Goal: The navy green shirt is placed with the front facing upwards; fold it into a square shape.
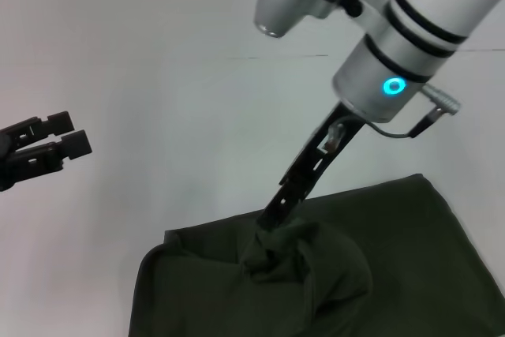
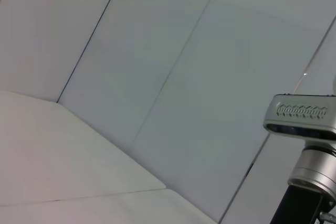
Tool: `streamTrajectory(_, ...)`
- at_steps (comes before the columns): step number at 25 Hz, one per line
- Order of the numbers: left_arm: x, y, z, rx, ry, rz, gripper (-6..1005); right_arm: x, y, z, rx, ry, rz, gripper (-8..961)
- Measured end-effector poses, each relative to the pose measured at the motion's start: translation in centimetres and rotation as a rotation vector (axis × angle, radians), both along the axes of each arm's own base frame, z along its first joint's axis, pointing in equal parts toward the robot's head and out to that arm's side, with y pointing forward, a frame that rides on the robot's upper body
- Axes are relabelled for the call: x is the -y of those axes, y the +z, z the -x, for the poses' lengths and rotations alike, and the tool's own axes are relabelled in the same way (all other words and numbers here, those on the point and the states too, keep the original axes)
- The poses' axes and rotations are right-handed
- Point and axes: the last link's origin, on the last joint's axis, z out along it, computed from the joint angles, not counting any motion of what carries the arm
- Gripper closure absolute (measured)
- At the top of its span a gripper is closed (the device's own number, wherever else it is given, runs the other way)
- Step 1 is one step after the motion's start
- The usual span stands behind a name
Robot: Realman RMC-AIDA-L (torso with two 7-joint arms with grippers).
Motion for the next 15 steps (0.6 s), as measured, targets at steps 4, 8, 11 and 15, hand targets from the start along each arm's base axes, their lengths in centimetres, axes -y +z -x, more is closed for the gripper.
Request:
streamTrajectory(4, -0.5, -0.3, -0.2, -0.013, -0.002, 0.004, 66, 0.2, -0.6, 0.7, 0.004, 0.049, 0.026, 66)
streamTrajectory(8, -0.8, -0.5, -0.4, -0.016, -0.008, 0.006, 66, 0.6, -1.0, 0.6, -0.010, 0.055, 0.052, 79)
streamTrajectory(11, -0.9, -0.7, -0.5, -0.017, -0.007, 0.004, 66, 0.9, -1.5, 0.0, 0.017, 0.054, 0.068, 89)
streamTrajectory(15, -1.2, -1.1, -0.5, -0.029, 0.000, 0.009, 66, 0.9, -2.2, -0.7, 0.060, 0.076, 0.067, 102)
